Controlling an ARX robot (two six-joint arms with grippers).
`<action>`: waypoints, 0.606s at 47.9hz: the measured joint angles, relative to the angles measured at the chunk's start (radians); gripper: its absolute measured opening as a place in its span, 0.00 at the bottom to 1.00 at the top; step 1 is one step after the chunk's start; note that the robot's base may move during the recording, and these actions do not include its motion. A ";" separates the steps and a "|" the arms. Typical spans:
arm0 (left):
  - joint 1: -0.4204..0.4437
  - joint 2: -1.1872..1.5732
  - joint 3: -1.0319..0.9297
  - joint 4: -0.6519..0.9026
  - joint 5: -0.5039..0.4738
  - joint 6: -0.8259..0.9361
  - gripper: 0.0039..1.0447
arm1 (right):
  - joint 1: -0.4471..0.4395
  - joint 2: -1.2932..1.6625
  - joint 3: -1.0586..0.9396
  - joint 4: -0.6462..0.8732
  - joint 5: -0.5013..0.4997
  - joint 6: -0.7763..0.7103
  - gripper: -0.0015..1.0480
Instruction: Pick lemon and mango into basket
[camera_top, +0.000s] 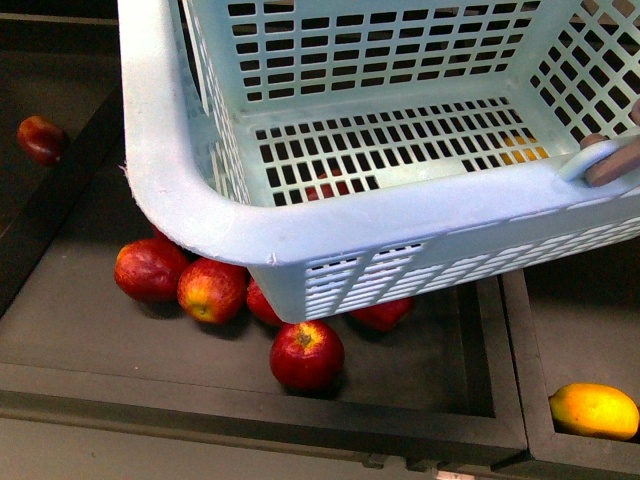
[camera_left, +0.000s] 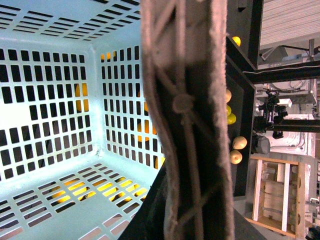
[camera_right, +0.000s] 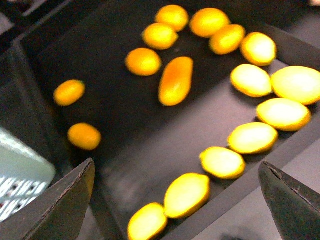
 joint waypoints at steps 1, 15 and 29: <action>0.000 0.000 0.000 0.000 0.000 0.000 0.05 | -0.024 0.049 0.006 0.036 -0.003 -0.007 0.92; 0.000 0.000 0.000 0.000 0.000 0.000 0.05 | -0.079 0.908 0.276 0.517 0.040 -0.026 0.92; 0.000 0.000 0.000 0.000 0.000 0.000 0.05 | -0.002 1.448 0.644 0.467 0.107 0.098 0.92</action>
